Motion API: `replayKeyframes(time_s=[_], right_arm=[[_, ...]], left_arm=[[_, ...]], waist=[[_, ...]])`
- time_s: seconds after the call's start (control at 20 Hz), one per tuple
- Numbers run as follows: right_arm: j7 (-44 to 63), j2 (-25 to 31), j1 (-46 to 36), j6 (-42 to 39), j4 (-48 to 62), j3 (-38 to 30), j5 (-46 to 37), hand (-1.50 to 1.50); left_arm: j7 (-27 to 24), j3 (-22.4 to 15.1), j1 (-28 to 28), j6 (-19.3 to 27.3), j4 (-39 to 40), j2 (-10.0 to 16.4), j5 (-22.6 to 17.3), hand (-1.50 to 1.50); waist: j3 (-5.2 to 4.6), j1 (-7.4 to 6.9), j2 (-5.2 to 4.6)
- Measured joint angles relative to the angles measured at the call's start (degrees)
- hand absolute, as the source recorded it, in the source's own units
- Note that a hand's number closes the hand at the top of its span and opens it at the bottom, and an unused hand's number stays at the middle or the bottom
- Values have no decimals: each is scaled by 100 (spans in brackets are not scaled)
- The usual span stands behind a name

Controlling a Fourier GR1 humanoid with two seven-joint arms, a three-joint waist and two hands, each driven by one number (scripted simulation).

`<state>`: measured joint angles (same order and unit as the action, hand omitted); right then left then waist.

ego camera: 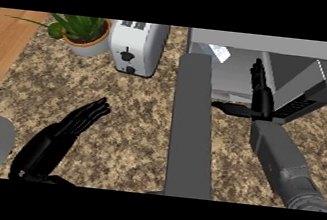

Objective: Pick up the milk, place it into the microwave and close the microwave

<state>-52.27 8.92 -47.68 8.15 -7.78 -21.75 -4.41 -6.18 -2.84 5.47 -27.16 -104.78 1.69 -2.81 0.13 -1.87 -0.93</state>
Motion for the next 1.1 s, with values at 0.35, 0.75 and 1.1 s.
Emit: replayKeyframes(time_s=[0.35,0.75,1.1], right_arm=[[-306,-255,714,-187,-452,196,-7,-150],[-160,-381,1901,-546,-1769,675,-19,-150],[157,-423,3079,-855,-3361,1076,17,-150]], left_arm=[[-237,-425,-330,-87,555,-1,542,150],[-357,-783,-770,132,1309,-76,1194,150],[-537,-1507,-1157,301,2248,-123,1605,150]], waist=[[-10,176,81],[-23,346,142],[-31,467,159]])
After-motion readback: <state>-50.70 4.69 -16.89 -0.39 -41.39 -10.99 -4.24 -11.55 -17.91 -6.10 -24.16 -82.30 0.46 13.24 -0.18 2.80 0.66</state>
